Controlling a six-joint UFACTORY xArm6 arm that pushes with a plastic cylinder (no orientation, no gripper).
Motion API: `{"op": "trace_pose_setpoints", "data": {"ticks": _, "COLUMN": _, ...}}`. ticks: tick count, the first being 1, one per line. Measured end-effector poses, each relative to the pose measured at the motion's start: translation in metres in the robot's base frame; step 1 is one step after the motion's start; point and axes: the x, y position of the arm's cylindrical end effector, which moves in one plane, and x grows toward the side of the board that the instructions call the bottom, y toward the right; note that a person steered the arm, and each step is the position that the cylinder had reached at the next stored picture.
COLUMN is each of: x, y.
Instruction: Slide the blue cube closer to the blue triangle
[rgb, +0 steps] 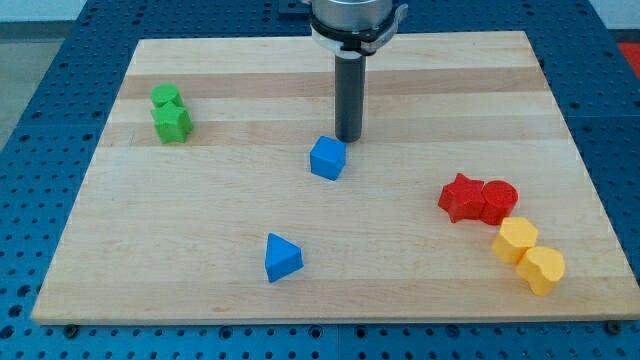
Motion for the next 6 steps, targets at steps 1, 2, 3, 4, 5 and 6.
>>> {"op": "trace_pose_setpoints", "data": {"ticks": 1, "x": 0.010, "y": -0.008}}
{"op": "trace_pose_setpoints", "data": {"ticks": 2, "x": 0.026, "y": -0.022}}
{"op": "trace_pose_setpoints", "data": {"ticks": 3, "x": 0.032, "y": -0.046}}
{"op": "trace_pose_setpoints", "data": {"ticks": 4, "x": 0.047, "y": -0.063}}
{"op": "trace_pose_setpoints", "data": {"ticks": 5, "x": 0.064, "y": -0.068}}
{"op": "trace_pose_setpoints", "data": {"ticks": 6, "x": 0.081, "y": -0.070}}
